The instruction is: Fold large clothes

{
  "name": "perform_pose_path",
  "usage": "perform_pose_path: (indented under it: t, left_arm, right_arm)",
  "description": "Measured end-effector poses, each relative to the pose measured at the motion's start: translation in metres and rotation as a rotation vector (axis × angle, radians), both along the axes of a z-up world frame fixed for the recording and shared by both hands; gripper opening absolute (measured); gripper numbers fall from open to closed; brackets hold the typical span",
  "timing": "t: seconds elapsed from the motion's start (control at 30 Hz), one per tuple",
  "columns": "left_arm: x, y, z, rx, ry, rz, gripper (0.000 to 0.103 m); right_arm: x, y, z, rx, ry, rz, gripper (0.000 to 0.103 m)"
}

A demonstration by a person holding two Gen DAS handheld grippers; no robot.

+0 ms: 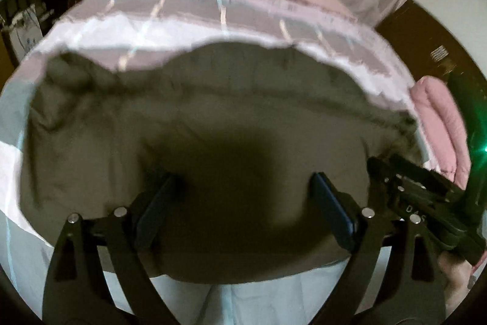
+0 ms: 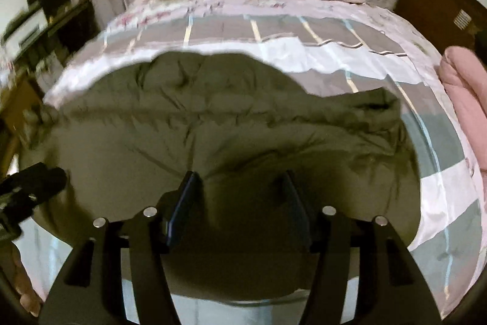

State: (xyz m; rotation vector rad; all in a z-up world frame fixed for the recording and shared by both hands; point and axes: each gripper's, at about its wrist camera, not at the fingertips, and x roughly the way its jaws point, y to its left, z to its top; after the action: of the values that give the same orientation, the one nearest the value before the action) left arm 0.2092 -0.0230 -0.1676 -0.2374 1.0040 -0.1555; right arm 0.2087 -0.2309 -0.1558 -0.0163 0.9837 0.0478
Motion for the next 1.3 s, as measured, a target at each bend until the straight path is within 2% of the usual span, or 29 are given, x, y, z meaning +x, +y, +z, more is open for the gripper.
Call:
perform_pose_path:
  t: [0.13,0.37,0.5,0.67,0.8,0.87,0.93,1.0,1.13,1.17,1.23,1.3]
  left_arm:
    - [0.018,0.003,-0.02,0.008,0.038,0.019,0.098]
    - [0.047,0.003,-0.042,0.025,0.124,0.05,0.101]
    - [0.05,0.001,-0.048,0.037,0.147,0.062,0.101]
    - [0.05,0.004,-0.049,0.02,0.17,0.053,0.101]
    - [0.045,0.013,-0.032,-0.042,0.145,0.081,0.1]
    - [0.035,0.021,-0.016,-0.065,0.073,0.096,0.1]
    - [0.029,0.03,-0.005,-0.034,0.02,0.119,0.1]
    - [0.024,0.051,0.002,0.013,-0.025,0.192,0.1]
    - [0.03,0.099,-0.009,0.013,0.014,0.305,0.1]
    - [0.033,0.113,-0.017,0.036,0.041,0.337,0.1]
    - [0.038,0.129,-0.03,0.051,0.077,0.356,0.1]
    - [0.04,0.142,-0.036,0.017,0.095,0.368,0.1]
  right_arm:
    - [0.012,-0.001,-0.016,-0.002,-0.002,0.014,0.069]
    - [0.027,-0.001,-0.035,-0.002,0.017,0.01,0.07]
    - [0.028,0.001,-0.042,-0.02,0.026,0.024,0.07]
    - [0.025,0.001,-0.042,-0.015,0.024,0.031,0.07]
    - [0.022,-0.007,-0.023,0.04,0.01,0.011,0.07]
    - [0.017,-0.017,-0.005,0.08,-0.051,-0.019,0.07]
    - [0.016,-0.032,0.008,0.102,-0.099,-0.074,0.071]
    - [0.02,-0.055,0.013,0.12,-0.108,-0.163,0.071]
    - [0.029,-0.116,-0.005,0.144,-0.042,-0.399,0.071]
    - [0.033,-0.125,-0.014,0.139,-0.007,-0.416,0.071]
    - [0.041,-0.134,-0.033,0.159,0.054,-0.382,0.073]
    - [0.04,-0.13,-0.031,0.147,0.038,-0.373,0.073]
